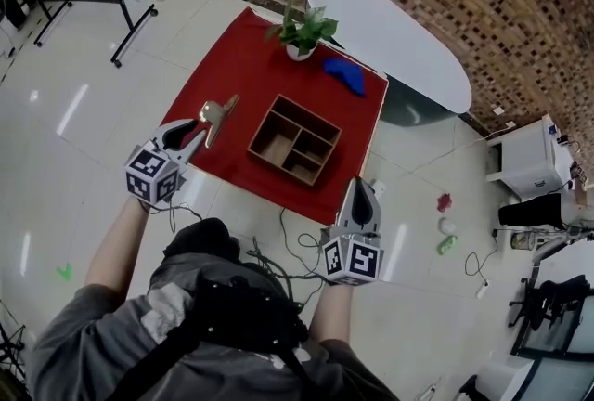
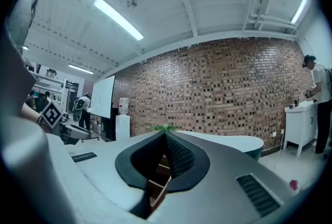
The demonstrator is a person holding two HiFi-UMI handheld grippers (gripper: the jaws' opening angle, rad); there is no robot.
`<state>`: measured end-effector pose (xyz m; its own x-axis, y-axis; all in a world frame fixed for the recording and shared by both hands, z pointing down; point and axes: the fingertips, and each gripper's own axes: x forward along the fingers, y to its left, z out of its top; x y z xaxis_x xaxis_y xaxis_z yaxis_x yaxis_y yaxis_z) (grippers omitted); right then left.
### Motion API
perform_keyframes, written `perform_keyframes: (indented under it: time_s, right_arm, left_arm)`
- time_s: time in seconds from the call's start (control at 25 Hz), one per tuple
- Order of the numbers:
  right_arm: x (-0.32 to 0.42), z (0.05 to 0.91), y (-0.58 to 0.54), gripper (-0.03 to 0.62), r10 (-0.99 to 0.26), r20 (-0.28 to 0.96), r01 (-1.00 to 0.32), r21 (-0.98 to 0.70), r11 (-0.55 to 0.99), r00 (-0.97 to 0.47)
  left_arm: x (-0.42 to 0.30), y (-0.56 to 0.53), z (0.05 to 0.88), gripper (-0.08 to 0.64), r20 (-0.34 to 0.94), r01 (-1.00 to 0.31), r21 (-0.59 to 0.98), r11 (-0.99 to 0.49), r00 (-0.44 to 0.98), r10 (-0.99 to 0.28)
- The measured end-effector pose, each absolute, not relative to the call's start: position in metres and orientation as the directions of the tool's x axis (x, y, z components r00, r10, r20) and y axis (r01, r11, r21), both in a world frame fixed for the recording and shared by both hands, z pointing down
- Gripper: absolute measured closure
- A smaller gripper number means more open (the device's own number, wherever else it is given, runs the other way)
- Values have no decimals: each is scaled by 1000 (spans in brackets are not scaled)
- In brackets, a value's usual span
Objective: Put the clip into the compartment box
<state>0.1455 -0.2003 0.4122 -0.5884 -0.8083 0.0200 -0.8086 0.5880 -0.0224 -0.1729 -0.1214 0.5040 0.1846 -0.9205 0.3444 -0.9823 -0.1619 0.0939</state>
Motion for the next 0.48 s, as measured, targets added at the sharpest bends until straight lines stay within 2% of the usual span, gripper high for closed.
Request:
perform_keyframes:
  time_s: [0.16, 0.36, 0.48]
  right_arm:
    - [127, 408, -221, 572, -811, 26, -811, 0, 585, -585]
    - [113, 402, -250, 574, -845, 46, -845, 19, 534, -533]
    - [104, 410, -268, 572, -863, 63, -863, 23, 504, -502]
  left_arm:
    - [-197, -156, 545, 390, 437, -982, 27, -186, 179, -882]
    - [-239, -190, 588, 376, 565, -991, 68, -115, 133, -814]
    - [-251, -212, 612, 376, 621, -986, 120, -112, 162, -767]
